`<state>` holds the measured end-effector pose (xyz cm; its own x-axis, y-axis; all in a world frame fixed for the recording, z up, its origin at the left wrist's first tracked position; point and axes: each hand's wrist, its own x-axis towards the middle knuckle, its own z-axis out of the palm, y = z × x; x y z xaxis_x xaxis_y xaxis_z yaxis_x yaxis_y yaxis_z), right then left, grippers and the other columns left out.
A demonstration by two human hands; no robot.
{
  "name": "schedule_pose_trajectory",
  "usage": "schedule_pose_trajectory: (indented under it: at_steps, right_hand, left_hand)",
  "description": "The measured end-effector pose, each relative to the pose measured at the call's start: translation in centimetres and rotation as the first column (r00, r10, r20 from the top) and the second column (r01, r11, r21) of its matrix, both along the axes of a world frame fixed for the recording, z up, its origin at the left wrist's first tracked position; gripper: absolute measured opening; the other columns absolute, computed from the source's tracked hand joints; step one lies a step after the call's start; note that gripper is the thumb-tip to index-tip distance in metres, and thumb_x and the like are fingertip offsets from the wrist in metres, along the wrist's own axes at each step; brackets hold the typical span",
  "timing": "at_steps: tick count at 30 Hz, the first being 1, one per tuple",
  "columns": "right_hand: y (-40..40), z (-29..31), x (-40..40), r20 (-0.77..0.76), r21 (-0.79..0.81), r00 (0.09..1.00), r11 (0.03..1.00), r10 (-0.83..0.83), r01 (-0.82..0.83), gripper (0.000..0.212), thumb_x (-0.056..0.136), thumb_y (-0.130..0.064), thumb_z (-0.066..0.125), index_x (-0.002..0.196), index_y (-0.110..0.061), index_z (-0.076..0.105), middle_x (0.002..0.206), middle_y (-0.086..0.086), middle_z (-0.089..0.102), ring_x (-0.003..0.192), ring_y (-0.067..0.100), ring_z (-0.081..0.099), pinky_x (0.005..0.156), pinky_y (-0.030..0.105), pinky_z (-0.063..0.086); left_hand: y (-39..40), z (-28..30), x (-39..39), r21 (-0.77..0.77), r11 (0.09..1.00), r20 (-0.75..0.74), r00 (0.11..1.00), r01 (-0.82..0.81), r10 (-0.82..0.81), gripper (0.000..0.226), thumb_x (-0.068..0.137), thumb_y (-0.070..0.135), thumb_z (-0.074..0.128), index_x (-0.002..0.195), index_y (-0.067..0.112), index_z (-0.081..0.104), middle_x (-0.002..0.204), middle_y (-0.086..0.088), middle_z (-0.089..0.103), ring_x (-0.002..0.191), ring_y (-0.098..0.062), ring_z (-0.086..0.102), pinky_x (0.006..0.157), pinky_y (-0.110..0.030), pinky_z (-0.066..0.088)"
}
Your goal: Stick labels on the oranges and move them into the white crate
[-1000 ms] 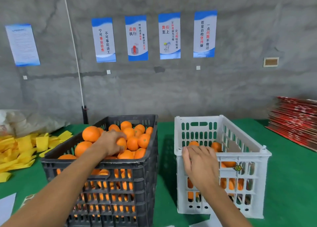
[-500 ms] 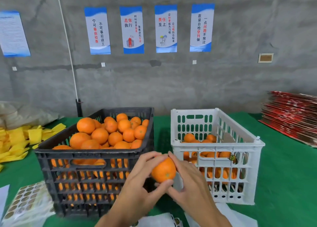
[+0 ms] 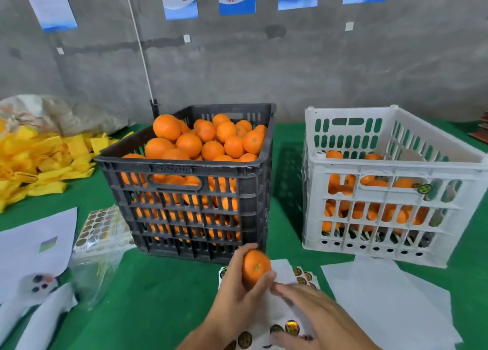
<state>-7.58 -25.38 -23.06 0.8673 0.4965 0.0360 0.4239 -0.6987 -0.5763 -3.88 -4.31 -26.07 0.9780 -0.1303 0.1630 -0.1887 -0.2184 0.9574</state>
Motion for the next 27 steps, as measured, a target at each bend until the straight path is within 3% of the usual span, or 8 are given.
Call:
schedule_pose_trajectory:
  at_steps: [5,8,10,13,17,23,25,27]
  right_hand:
    - [0.1,-1.4,0.6,0.045,-0.040,0.995,0.996,0.084,-0.082,0.074,0.077,-0.094,0.044,0.143,-0.063,0.038,0.149,-0.053,0.012,0.141,-0.023,0.007,0.118,0.015,0.014]
    - [0.1,-1.6,0.7,0.048,0.008,0.994,0.995,0.096,-0.096,0.069,0.078,-0.091,0.047,0.138,-0.058,0.051,0.151,-0.047,0.023,0.144,-0.014,0.018,0.118,0.019,0.020]
    - [0.2,-1.5,0.6,0.032,0.065,0.995,0.993,0.092,-0.093,0.057,0.080,-0.085,0.055,0.131,-0.061,0.057,0.149,-0.046,0.031,0.143,-0.009,0.024,0.115,0.022,0.023]
    - [0.2,-1.7,0.5,0.019,0.099,0.997,0.993,0.068,-0.070,0.048,0.079,-0.080,0.062,0.124,-0.063,0.061,0.145,-0.049,0.034,0.141,-0.011,0.025,0.115,0.023,0.021]
    - [0.2,-1.8,0.5,-0.034,0.180,0.999,0.984,0.012,-0.006,0.039,0.081,-0.070,0.068,0.119,-0.059,0.067,0.139,-0.045,0.044,0.138,-0.007,0.033,0.115,0.028,0.026]
    - [0.1,-1.4,0.4,-0.108,0.267,0.994,0.963,-0.011,0.039,0.030,0.086,-0.066,0.067,0.116,-0.061,0.067,0.137,-0.041,0.049,0.137,-0.007,0.036,0.116,0.036,0.031]
    - [0.1,-1.5,0.3,-0.066,0.257,0.997,0.965,-0.026,0.043,0.025,0.089,-0.064,0.066,0.113,-0.057,0.070,0.136,-0.039,0.051,0.137,-0.005,0.038,0.115,0.037,0.033]
    - [0.1,-1.5,0.2,0.027,0.191,1.000,0.982,-0.007,0.002,0.033,0.087,-0.070,0.066,0.115,-0.053,0.071,0.138,-0.040,0.049,0.138,-0.004,0.037,0.115,0.035,0.032]
  left_hand:
    - [-0.5,-0.2,-0.6,-0.055,0.996,0.018,0.997,-0.074,0.075,0.059,0.087,0.061,0.073,0.138,0.050,0.045,0.122,0.010,0.061,0.105,-0.011,0.069,0.088,-0.023,0.055]
    - [-0.5,-0.2,-0.8,-0.073,0.996,0.007,0.998,-0.057,0.057,0.059,0.090,0.061,0.072,0.140,0.048,0.045,0.112,0.021,0.061,0.102,-0.011,0.069,0.086,-0.023,0.055]
    - [-0.3,0.0,-0.8,-0.104,0.994,-0.005,0.999,-0.044,0.043,0.061,0.090,0.060,0.072,0.142,0.046,0.045,0.109,0.018,0.061,0.097,-0.012,0.070,0.085,-0.026,0.057]
    - [0.0,0.1,-0.9,-0.134,0.990,-0.007,0.999,-0.046,0.046,0.065,0.088,0.062,0.072,0.143,0.044,0.045,0.110,0.014,0.061,0.097,-0.015,0.070,0.086,-0.031,0.058]
    - [-0.2,0.3,-1.0,-0.104,0.994,0.003,1.000,-0.027,0.028,0.063,0.087,0.065,0.071,0.142,0.046,0.045,0.110,0.017,0.061,0.099,-0.012,0.070,0.086,-0.025,0.056]
    - [-0.2,-0.2,-0.9,-0.037,0.999,0.023,1.000,-0.011,0.011,0.061,0.090,0.061,0.071,0.143,0.048,0.042,0.123,0.004,0.059,0.106,-0.015,0.068,0.091,-0.029,0.057]
    - [-0.2,-0.3,-0.8,-0.017,1.000,0.029,0.999,-0.014,0.015,0.063,0.089,0.064,0.070,0.144,0.049,0.041,0.126,0.006,0.059,0.109,-0.012,0.068,0.095,-0.031,0.057]
    - [-0.1,-0.4,-0.7,0.002,1.000,0.032,0.999,-0.016,0.015,0.065,0.088,0.067,0.069,0.144,0.050,0.040,0.128,0.008,0.059,0.111,-0.012,0.067,0.098,-0.033,0.057]
